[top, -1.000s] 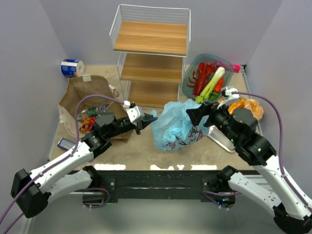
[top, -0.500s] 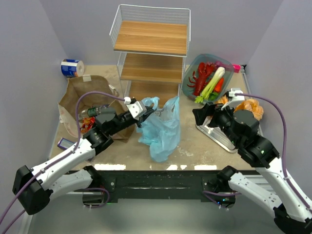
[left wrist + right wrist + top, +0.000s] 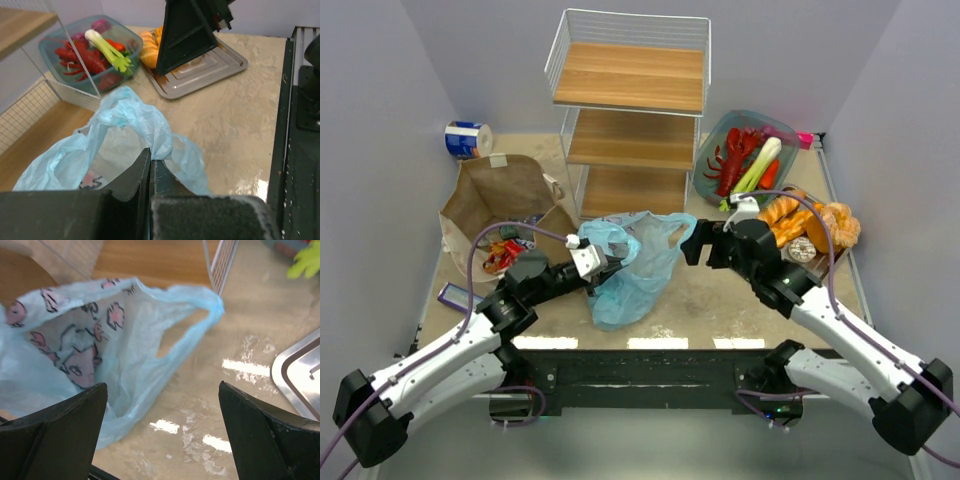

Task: Place the mixed food into the grocery bags and tie them

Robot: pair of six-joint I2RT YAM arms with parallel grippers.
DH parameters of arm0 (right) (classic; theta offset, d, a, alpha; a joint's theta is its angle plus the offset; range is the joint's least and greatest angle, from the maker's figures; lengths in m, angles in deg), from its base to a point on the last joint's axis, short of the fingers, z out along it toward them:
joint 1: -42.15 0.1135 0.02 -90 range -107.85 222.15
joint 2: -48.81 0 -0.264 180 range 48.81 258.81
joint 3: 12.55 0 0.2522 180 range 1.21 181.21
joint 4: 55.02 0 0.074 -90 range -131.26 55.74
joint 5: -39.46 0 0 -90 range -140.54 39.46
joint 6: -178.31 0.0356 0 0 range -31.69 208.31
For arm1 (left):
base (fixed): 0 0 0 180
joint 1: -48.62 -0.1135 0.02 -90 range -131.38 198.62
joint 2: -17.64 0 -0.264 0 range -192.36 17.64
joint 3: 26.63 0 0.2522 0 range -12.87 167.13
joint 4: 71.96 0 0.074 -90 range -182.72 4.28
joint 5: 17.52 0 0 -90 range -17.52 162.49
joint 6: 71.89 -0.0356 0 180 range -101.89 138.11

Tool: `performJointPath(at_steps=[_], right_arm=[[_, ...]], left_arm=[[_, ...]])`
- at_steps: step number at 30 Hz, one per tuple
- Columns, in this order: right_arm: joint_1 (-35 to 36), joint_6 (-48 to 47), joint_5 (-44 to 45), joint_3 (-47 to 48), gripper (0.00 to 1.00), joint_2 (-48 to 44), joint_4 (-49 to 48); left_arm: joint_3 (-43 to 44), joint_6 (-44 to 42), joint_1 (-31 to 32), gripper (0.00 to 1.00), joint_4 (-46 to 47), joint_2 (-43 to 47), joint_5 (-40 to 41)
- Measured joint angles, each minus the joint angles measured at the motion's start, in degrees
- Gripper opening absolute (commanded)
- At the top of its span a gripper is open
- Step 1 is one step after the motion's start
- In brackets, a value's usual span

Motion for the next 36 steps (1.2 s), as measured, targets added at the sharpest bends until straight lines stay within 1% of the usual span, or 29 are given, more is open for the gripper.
performJointPath(at_steps=[5,9,12,17,19,21,22,24,25,27,28,29,31,34,36], right_arm=[[0.00,2.03,-1.31,-5.20,0.98,5.73,-6.14],[-0.22,1.97,-1.90,-6.08,0.99,9.68,-10.88],[-1.97,1.92,-3.98,-6.08,0.99,13.16,-15.67],[-7.23,2.08,-7.91,-6.03,0.98,20.57,-22.64],[-8.76,2.05,-9.42,-5.95,0.96,23.85,-25.03],[-9.60,1.88,-10.93,-5.57,0.89,27.23,-27.15],[-9.81,1.68,-11.56,-5.44,0.79,28.55,-28.17],[-10.40,1.29,-14.01,-5.38,0.67,31.19,-31.28],[-10.67,1.25,-15.28,-5.38,0.53,32.02,-32.68],[-11.10,0.94,-16.92,-5.38,0.30,32.44,-34.73],[-11.26,0.90,-17.05,-5.35,0.22,32.02,-35.32],[-11.32,0.63,-16.83,-5.33,0.12,31.12,-35.21],[-11.50,-0.15,-14.71,-5.03,0.10,27.98,-33.53],[-11.74,-1.53,-9.57,-4.66,0.04,20.94,-30.51],[-12.02,-2.16,-4.74,-4.61,0.03,15.37,-28.44]], left_arm=[[-1.42,0.57,0.26,0.00,-3.54,5.51,0.17],[-1.42,0.68,0.26,0.00,-4.46,7.23,0.17],[-1.42,0.70,0.26,0.00,-5.42,7.26,0.20],[-1.42,0.70,0.31,0.00,-6.40,7.37,0.37],[-1.42,0.68,0.31,0.00,-6.54,7.61,0.50],[-1.42,0.68,0.31,0.00,-6.58,8.00,0.63],[-1.42,0.66,0.31,0.00,-6.58,8.11,0.66],[-1.42,0.63,0.31,0.00,-6.58,8.28,0.74],[-1.42,0.63,0.31,0.00,-6.60,8.33,0.96],[-1.42,0.52,0.31,0.00,-6.69,8.35,1.79],[-1.42,0.44,0.31,0.00,-6.93,8.46,2.78],[-1.42,0.31,0.31,0.00,-7.45,8.70,4.07],[-1.42,-0.50,0.31,0.00,-8.39,9.53,7.23],[-0.87,-2.89,0.31,0.00,-9.33,11.61,14.21],[-0.07,-4.74,0.31,0.00,-9.27,12.74,17.84]])
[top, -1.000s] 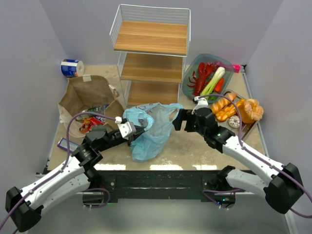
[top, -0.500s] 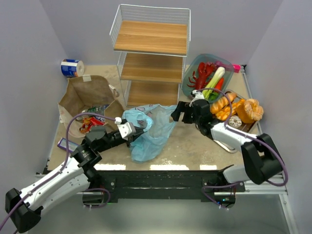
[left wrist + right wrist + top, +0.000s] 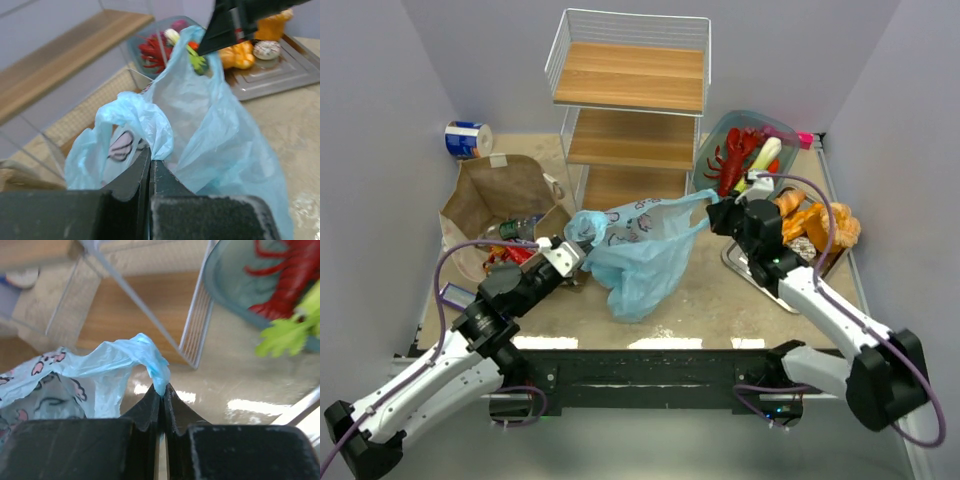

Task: Place the mixed food into the grocery bags and tie them

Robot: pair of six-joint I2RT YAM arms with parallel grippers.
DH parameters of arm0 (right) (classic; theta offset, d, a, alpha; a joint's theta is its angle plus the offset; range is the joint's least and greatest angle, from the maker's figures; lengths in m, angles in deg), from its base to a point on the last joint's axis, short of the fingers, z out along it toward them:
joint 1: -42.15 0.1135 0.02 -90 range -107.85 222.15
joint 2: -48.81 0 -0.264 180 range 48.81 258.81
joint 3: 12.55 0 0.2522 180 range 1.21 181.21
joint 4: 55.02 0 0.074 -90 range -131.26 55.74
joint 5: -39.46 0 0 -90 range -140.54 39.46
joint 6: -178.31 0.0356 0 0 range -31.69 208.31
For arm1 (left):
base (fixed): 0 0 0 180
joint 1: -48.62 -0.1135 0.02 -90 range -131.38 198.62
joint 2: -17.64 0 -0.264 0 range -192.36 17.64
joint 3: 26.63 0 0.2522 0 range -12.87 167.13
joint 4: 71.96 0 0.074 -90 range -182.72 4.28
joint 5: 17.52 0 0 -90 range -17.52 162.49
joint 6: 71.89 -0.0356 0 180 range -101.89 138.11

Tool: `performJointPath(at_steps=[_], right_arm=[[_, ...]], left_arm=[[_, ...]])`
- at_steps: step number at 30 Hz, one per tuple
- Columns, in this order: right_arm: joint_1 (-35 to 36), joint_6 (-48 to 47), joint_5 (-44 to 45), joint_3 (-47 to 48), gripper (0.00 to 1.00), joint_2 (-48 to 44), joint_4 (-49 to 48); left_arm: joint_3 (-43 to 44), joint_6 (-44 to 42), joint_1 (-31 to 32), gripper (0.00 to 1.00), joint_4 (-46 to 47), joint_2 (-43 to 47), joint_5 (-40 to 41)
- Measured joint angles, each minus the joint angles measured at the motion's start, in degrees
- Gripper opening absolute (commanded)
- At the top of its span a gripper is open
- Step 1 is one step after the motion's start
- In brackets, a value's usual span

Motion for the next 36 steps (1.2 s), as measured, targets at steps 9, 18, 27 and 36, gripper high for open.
performJointPath(at_steps=[9,18,27,36], right_arm=[[-0.22,1.03,12.33,-1.40,0.18,-6.14,9.25],[-0.72,-0.46,12.98,-2.71,0.92,-12.94,21.90],[-1.77,-1.75,10.43,13.07,0.73,-17.55,29.57],[-16.65,-3.87,4.55,15.32,0.64,-1.55,29.99]], left_arm=[[1.09,-2.75,0.33,0.00,-0.11,-1.09,1.27],[1.07,-1.20,0.31,0.00,-0.39,-6.29,-5.40],[1.07,-0.17,0.31,0.00,-0.33,-7.10,-7.87],[1.07,0.33,0.31,0.00,-0.35,-5.53,-8.24]])
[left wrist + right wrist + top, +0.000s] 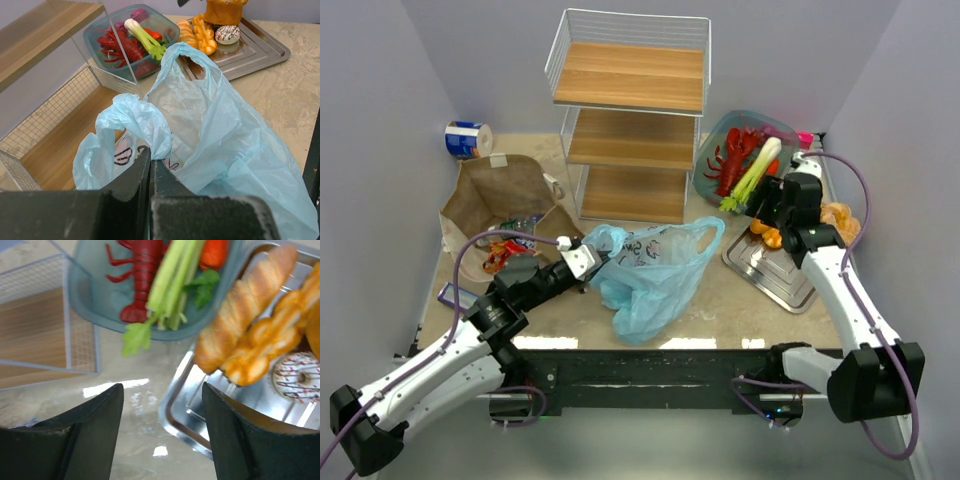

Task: Place the mixed food into the grocery bags and tie them

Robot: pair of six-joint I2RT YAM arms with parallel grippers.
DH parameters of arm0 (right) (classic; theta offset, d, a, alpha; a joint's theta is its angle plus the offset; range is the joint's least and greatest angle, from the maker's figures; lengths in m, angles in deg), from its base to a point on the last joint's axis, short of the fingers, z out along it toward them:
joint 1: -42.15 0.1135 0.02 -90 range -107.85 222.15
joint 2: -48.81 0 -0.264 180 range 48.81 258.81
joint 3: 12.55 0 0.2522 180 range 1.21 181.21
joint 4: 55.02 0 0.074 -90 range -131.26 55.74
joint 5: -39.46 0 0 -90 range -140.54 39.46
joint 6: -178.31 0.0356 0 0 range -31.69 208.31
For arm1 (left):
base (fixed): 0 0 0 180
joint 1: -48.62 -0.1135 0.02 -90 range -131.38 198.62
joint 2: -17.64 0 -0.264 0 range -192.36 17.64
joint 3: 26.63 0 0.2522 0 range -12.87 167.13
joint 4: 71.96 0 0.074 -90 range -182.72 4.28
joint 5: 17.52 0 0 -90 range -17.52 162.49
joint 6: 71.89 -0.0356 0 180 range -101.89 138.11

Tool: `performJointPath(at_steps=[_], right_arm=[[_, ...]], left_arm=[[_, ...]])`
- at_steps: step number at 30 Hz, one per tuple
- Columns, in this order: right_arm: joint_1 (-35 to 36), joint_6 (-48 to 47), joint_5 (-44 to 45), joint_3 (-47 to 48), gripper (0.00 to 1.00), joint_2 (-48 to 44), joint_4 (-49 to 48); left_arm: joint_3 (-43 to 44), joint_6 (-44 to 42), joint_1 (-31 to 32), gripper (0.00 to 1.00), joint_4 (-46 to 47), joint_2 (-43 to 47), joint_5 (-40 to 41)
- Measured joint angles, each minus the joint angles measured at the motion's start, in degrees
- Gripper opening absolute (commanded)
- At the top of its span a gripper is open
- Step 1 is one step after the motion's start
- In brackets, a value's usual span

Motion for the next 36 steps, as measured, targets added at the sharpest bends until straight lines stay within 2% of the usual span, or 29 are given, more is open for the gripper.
performJointPath(at_steps=[6,9,12,20,24,28,32,36], right_arm=[[-9.03,0.09,-6.40,-1.62,0.60,4.00,-2.23],[-9.97,0.42,-9.70,-0.09,0.64,7.93,-4.13],[-9.86,1.05,-12.13,4.48,0.71,14.86,-6.27],[-9.88,4.42,-12.04,21.40,0.68,35.89,-7.34],[-9.60,6.95,-10.99,28.79,0.72,45.11,-5.62],[-8.74,9.27,-6.38,35.56,0.75,51.15,-0.61],[-7.69,11.47,-2.23,41.55,0.75,55.19,4.22],[-6.08,13.27,0.96,42.88,0.74,57.22,6.91]], left_arm=[[0.00,0.00,0.00,0.00,0.00,0.85,0.02],[0.00,0.00,0.00,0.00,-0.02,0.98,0.02],[0.00,0.00,0.00,0.00,-0.04,1.01,0.04],[0.00,0.00,0.00,0.00,-0.04,0.94,0.09],[0.00,0.00,0.00,0.00,-0.07,0.44,0.09],[0.00,0.00,0.00,0.00,-0.07,0.17,0.09],[0.00,0.00,0.00,0.00,-0.07,0.17,0.09],[0.00,0.00,0.00,0.00,-0.07,0.20,0.26]])
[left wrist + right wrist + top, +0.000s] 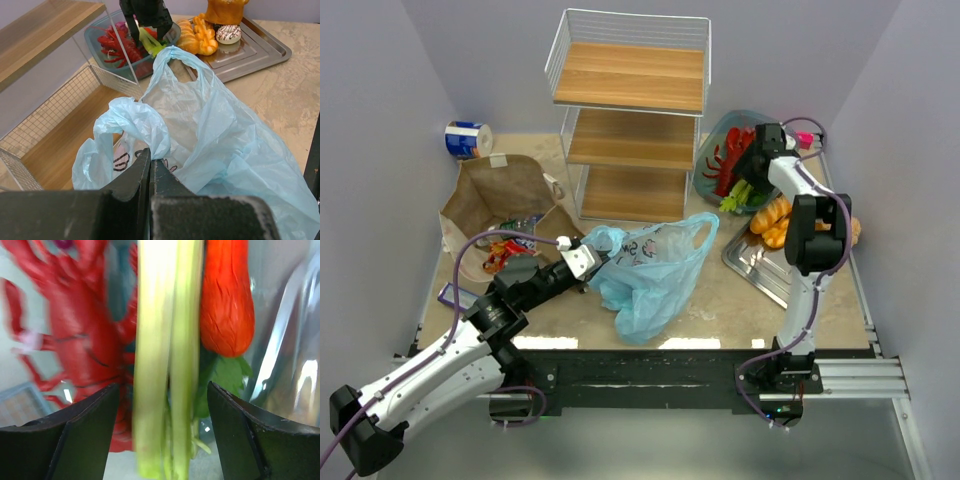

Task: Place the mixed food into the grocery bags and tie them

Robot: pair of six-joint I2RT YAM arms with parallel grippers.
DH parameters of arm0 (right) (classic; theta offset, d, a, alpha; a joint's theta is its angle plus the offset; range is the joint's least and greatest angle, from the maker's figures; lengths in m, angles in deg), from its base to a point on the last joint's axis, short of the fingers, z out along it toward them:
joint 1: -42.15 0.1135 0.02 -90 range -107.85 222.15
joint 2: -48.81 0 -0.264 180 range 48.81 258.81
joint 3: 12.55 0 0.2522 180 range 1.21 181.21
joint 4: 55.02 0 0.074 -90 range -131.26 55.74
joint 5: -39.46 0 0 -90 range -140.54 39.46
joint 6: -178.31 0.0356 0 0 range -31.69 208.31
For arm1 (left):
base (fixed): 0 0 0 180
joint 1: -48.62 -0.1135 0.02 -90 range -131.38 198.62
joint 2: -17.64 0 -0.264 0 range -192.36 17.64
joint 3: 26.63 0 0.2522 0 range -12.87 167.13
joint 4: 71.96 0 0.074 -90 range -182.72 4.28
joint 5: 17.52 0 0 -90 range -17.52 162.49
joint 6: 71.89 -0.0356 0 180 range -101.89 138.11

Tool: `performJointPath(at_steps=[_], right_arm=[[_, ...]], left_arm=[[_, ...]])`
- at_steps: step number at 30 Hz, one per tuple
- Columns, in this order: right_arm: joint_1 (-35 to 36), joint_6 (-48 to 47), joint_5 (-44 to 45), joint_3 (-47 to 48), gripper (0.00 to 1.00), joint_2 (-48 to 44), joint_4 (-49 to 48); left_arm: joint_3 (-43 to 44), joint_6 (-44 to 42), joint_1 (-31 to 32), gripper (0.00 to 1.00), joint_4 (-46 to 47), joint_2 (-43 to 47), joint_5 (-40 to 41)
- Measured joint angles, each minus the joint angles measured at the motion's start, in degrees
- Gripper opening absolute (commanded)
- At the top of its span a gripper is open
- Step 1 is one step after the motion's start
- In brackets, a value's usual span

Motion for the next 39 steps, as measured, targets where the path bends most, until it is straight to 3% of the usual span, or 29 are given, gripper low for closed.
performJointPath(at_steps=[6,9,13,14,17,19,25,32,39], right_arm=[[2.05,2.40,3.65,-2.25,0.70,0.92,0.98],[2.38,3.48,4.15,-4.11,0.63,0.92,0.44],[2.51,4.09,4.76,-5.09,0.36,1.01,0.04],[2.51,4.00,4.79,-5.09,0.25,1.03,-0.02],[2.51,3.34,4.61,-5.18,0.07,1.03,0.07],[2.49,2.43,4.22,-5.31,0.00,0.72,0.09],[2.40,-1.03,2.71,-5.31,0.00,-4.83,0.96],[2.40,-7.30,0.35,-5.97,0.00,-20.20,-0.33],[2.32,-15.98,-11.47,-20.68,0.00,-39.41,-9.46]], left_arm=[[0.00,-0.02,0.00,0.00,0.00,0.09,0.22],[0.00,-0.02,0.00,0.00,0.00,0.11,0.44],[0.00,-0.02,0.00,0.00,0.00,0.24,0.57],[0.00,-0.02,0.00,0.00,0.00,0.24,0.66],[0.00,-0.02,0.00,0.00,0.02,0.24,0.72],[0.00,-0.02,0.00,0.00,0.02,0.24,0.70],[0.00,-0.04,0.00,0.00,0.02,0.04,0.70],[0.00,-0.07,0.00,0.00,0.02,0.17,0.70],[0.00,-0.07,-0.07,0.00,0.17,1.99,0.68]])
